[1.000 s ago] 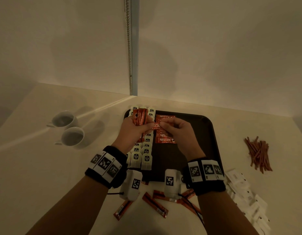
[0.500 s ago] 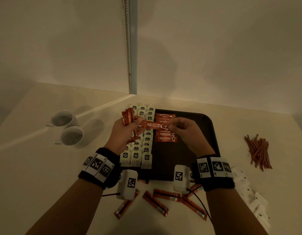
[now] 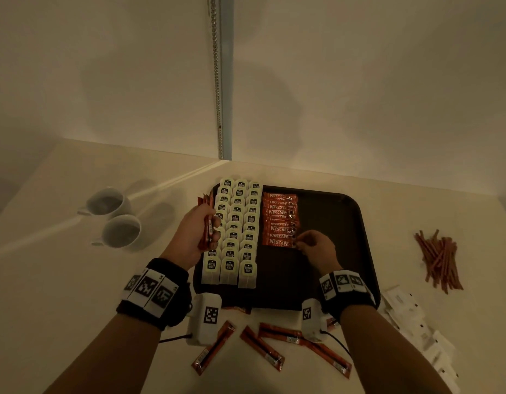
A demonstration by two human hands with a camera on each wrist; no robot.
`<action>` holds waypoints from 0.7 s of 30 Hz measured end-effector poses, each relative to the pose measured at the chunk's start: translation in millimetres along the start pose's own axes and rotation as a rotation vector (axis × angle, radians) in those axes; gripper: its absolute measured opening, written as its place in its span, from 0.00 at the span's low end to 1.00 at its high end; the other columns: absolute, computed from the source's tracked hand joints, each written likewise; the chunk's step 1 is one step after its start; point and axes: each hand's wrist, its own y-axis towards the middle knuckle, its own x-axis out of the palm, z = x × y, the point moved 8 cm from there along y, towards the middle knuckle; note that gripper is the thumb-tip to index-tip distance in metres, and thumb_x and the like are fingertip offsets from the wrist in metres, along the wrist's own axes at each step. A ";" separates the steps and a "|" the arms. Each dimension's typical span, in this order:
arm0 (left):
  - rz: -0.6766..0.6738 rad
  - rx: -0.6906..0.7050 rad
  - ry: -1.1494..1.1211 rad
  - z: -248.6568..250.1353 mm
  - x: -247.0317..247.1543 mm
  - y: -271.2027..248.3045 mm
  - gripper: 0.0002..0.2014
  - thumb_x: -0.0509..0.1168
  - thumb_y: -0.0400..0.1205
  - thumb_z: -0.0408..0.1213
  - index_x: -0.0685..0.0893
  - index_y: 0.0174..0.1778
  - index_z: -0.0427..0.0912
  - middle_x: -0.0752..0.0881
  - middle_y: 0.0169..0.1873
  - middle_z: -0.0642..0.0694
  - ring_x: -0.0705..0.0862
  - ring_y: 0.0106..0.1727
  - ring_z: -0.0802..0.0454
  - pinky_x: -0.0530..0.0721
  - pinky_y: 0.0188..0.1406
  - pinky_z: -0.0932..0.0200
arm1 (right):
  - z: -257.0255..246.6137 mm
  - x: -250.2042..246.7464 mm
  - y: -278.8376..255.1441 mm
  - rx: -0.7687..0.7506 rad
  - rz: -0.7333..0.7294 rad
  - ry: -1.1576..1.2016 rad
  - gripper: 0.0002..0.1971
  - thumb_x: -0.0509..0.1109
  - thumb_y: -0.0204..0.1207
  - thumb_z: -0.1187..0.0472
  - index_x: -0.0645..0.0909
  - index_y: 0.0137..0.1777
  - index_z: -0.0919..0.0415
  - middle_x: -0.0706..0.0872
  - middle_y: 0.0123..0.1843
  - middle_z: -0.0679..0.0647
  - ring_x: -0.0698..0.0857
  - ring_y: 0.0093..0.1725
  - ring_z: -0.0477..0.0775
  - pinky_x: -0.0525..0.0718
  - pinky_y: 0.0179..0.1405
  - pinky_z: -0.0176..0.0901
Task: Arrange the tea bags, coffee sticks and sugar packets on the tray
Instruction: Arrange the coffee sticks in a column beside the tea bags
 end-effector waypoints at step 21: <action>-0.096 0.086 0.133 2.1 14.5 -5.2 0.05 0.67 0.80 0.30 0.84 0.50 0.36 0.89 0.34 0.44 0.87 0.29 0.54 0.80 0.23 0.66 | -8.1 2.3 -0.2 0.046 0.068 0.004 0.08 0.71 0.76 0.63 0.80 0.54 0.58 0.82 0.56 0.52 0.78 0.50 0.44 0.76 0.50 0.36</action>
